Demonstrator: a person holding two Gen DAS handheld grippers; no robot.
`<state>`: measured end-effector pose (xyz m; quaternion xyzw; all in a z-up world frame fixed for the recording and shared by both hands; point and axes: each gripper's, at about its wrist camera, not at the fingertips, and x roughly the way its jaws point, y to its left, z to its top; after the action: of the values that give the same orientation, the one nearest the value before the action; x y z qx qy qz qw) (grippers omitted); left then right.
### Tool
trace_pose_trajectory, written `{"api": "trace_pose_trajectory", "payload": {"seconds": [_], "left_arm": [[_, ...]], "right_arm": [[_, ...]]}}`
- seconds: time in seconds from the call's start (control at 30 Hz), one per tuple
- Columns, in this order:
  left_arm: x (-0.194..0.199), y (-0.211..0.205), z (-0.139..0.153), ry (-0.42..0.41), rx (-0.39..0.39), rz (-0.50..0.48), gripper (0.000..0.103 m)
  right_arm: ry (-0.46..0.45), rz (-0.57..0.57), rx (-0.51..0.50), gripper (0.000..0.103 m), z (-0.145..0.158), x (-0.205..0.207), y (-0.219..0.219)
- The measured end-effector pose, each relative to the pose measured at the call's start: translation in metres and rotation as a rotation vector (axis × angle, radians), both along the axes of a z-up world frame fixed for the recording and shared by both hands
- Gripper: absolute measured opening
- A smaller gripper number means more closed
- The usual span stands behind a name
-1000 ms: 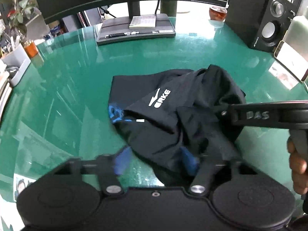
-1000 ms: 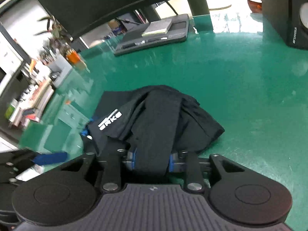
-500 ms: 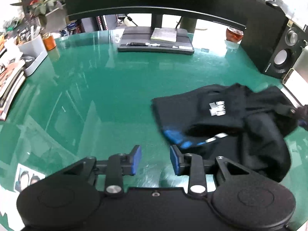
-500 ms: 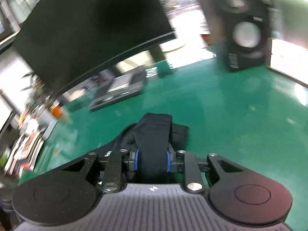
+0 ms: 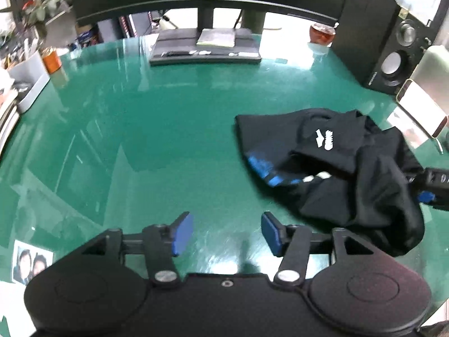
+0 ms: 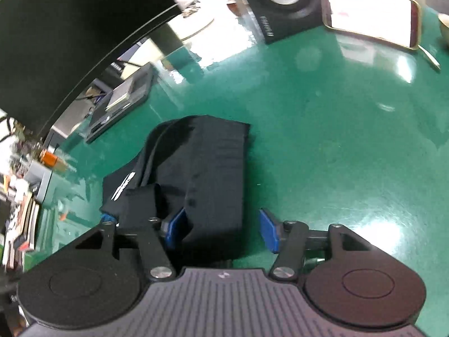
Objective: Fold clothes
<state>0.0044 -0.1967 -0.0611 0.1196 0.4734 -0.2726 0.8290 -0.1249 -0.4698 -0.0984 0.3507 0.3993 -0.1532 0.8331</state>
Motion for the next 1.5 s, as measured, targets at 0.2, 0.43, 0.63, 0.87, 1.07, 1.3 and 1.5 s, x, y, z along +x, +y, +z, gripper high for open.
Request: {"api": "trace_pose_trajectory", "payload": {"seconds": [0.2, 0.43, 0.63, 0.87, 1.07, 1.3, 1.5], "left_arm": [[-0.001, 0.0, -0.002, 0.01, 0.006, 0.004, 0.061], [0.002, 0.006, -0.003, 0.027, -0.001, 0.041, 0.063], [0.002, 0.006, -0.003, 0.026, 0.004, 0.042, 0.064], [0.003, 0.005, -0.003, 0.022, 0.008, 0.047, 0.066], [0.002, 0.005, -0.005, 0.025, 0.012, 0.047, 0.067], [0.004, 0.005, -0.007, 0.032, 0.016, 0.049, 0.067], [0.006, 0.001, -0.005, 0.009, 0.018, 0.021, 0.067]], "right_arm": [[0.018, 0.018, 0.009, 0.06, -0.001, 0.003, 0.005], [0.019, 0.032, 0.001, 0.065, 0.001, 0.002, 0.007], [0.018, 0.044, -0.001, 0.069, 0.001, 0.004, 0.008], [0.012, 0.048, -0.002, 0.071, 0.001, 0.005, 0.008], [0.01, 0.051, -0.003, 0.071, 0.0, 0.005, 0.009], [-0.024, 0.123, 0.04, 0.07, 0.001, 0.005, 0.013], [0.035, 0.142, -0.066, 0.072, 0.011, 0.001, 0.014]]}}
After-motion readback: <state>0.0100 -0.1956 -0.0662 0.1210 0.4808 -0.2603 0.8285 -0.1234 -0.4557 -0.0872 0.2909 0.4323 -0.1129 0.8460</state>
